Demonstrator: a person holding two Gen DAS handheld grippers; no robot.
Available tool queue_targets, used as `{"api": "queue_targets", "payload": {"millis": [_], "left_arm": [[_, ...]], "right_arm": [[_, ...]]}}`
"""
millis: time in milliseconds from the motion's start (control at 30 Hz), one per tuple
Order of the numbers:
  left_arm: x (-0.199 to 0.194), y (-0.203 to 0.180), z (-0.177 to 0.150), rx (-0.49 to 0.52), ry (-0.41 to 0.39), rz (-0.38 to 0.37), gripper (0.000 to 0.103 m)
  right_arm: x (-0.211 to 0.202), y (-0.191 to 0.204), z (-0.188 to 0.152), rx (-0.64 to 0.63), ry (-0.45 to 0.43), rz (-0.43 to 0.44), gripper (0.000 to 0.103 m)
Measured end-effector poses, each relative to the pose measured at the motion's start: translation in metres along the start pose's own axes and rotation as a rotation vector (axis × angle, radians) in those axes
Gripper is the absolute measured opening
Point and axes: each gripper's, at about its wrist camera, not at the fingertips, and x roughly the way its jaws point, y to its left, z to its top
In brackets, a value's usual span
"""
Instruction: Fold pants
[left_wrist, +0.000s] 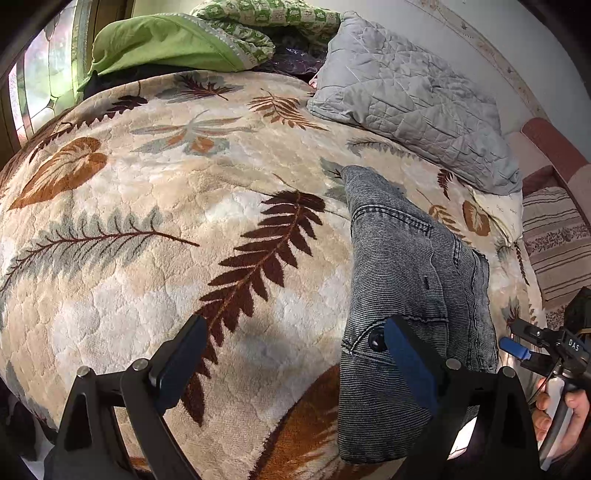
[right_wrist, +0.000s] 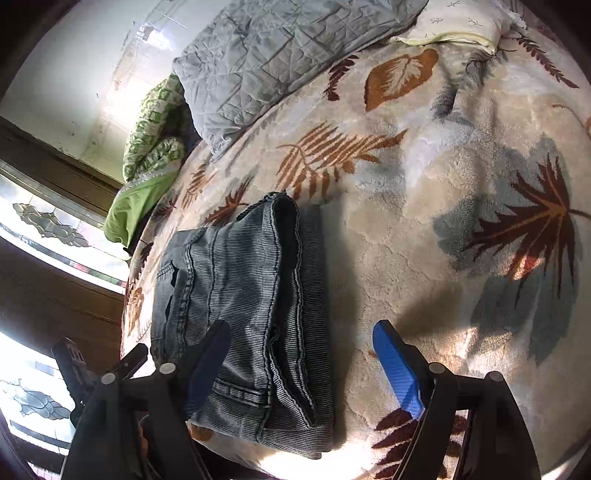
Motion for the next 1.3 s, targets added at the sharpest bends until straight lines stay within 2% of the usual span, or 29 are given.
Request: {"api": "queue_targets", "payload": {"millis": [67,233,300,367,533,567,633,700,733,767,800,867,933,1133,1300], "left_arm": [[0.008,-0.001,0.005,-0.021,0.033,-0.051,0.096],[0.028,-0.02,0.011,-0.005,0.109,-0.106,0.096],[0.032,-0.029,0.012,0.015,0.122,-0.144,0.096],[0.038,-0.036,0.012,0.033,0.147,-0.145,0.096],[0.051,-0.041,0.014,0.03,0.186,-0.142,0.096],[0.051,-0.042,0.014,0.032,0.188,-0.143,0.096],[0.052,-0.045,0.014,0.047,0.184,-0.131,0.096],[0.054,-0.049,0.015,0.073,0.178,-0.124,0.085],[0.055,-0.052,0.014,0.086,0.186,-0.143,0.066],[0.056,-0.056,0.014,0.094,0.198,-0.159,0.057],[0.052,-0.059,0.013,0.113,0.186,-0.141,0.054],[0.047,-0.069,0.012,0.168,0.169,-0.119,0.038],[0.039,-0.075,0.011,0.205,0.144,-0.101,0.031],[0.004,-0.086,0.012,0.291,0.03,-0.108,0.028],[-0.024,-0.091,0.041,0.311,-0.073,-0.114,0.028]], "right_arm": [[0.005,0.0,0.006,-0.001,0.024,-0.014,0.082],[0.025,0.005,0.02,-0.018,0.081,-0.045,0.082],[0.034,0.011,0.022,-0.022,0.107,-0.014,0.082],[0.04,0.021,0.019,-0.051,0.133,0.021,0.082],[0.05,0.023,0.017,-0.046,0.132,0.002,0.082],[0.051,0.025,0.018,-0.05,0.13,-0.007,0.08],[0.054,0.036,0.014,-0.113,0.135,-0.071,0.065],[0.055,0.046,0.01,-0.172,0.133,-0.145,0.054],[0.055,0.048,0.009,-0.183,0.128,-0.162,0.045],[0.053,0.048,0.008,-0.188,0.12,-0.175,0.041],[0.052,0.049,0.007,-0.194,0.114,-0.18,0.037],[0.05,0.055,0.004,-0.231,0.102,-0.195,0.03],[0.047,0.064,-0.001,-0.276,0.08,-0.217,0.023],[0.024,0.085,-0.012,-0.34,0.006,-0.222,0.021],[0.005,0.108,-0.001,-0.372,-0.061,-0.196,0.021]]}}
